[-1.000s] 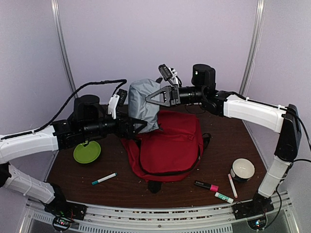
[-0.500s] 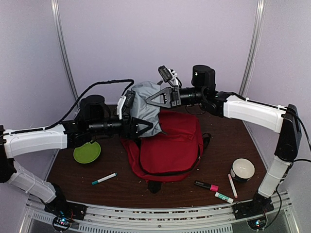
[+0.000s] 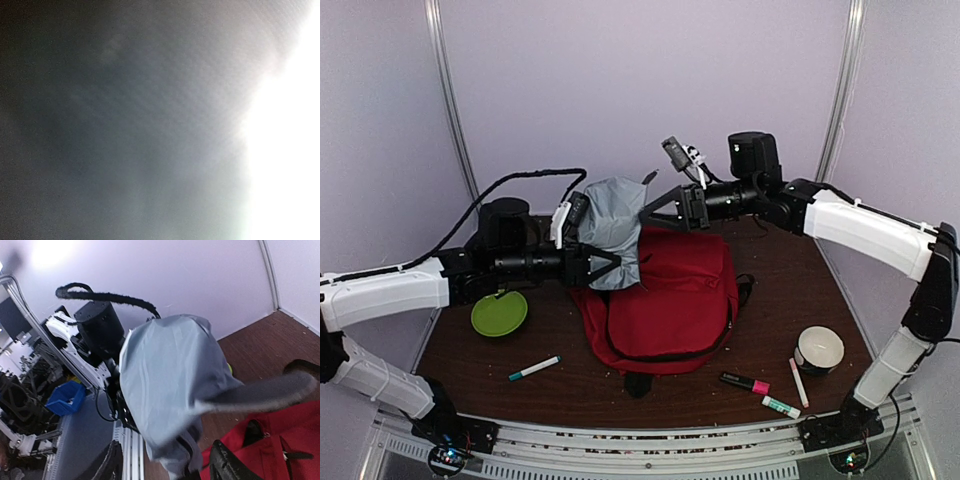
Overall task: Pack the student bag
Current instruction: Pass from the right arm to the left, then open the largest pocket of the student bag.
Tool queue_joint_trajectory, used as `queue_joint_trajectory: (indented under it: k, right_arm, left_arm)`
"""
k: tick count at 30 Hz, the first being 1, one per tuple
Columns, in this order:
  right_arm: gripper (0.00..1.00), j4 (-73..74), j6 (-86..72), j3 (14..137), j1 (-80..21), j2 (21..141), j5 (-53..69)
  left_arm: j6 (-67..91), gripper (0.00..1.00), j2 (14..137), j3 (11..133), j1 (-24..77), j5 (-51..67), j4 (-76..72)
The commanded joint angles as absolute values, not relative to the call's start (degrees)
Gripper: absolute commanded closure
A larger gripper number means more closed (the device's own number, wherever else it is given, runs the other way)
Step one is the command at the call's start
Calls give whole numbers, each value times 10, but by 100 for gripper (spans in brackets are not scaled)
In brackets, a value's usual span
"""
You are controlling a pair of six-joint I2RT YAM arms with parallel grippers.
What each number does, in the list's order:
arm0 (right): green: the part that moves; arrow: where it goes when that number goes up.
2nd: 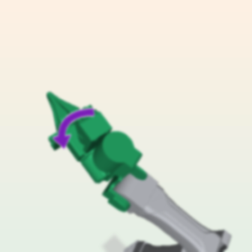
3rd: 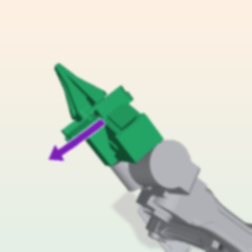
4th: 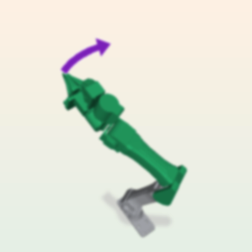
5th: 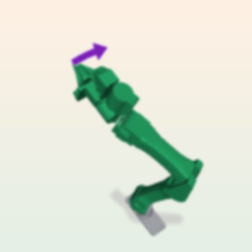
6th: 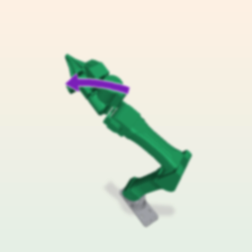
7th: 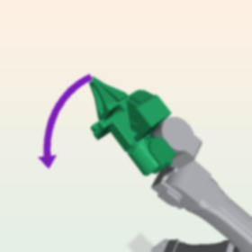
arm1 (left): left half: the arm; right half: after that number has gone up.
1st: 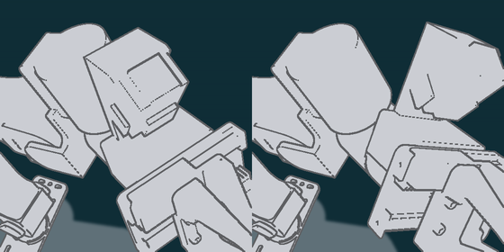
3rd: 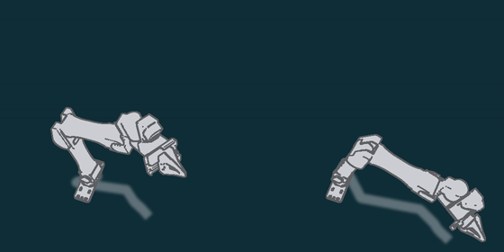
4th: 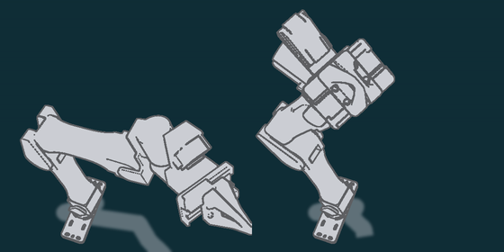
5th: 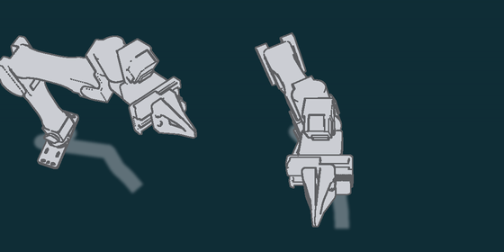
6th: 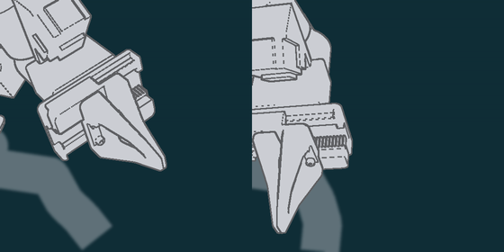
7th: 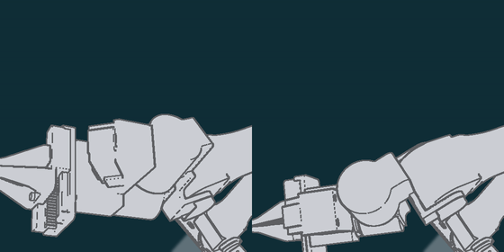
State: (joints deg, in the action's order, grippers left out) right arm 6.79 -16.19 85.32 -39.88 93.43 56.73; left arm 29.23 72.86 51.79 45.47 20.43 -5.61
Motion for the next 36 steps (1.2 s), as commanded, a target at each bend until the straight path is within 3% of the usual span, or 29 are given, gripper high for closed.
queue_joint_trajectory:
  k: [1,6,11,19,23,27,34,36]
  right_arm:
    - [36,268,64,824,-391,853,468]
    - [34,396,267,761,-452,809,321]
    - [31,451,383,697,-567,822,98]
    - [25,425,393,660,-684,852,3]
    - [28,357,362,644,-705,872,-103]
    - [38,332,351,656,-704,908,-185]
    - [97,346,325,725,-663,886,-151]
    - [100,361,303,767,-632,878,-115]
  left_arm:
    - [306,73,681,504,441,197,-13]
    - [314,73,645,484,437,192,105]
    - [326,74,628,463,427,176,198]
    - [346,80,603,410,417,199,209]
    - [350,80,592,403,417,203,222]
    - [353,82,573,393,417,221,228]
    - [341,87,562,369,420,328,226]
    - [331,89,558,361,427,354,226]
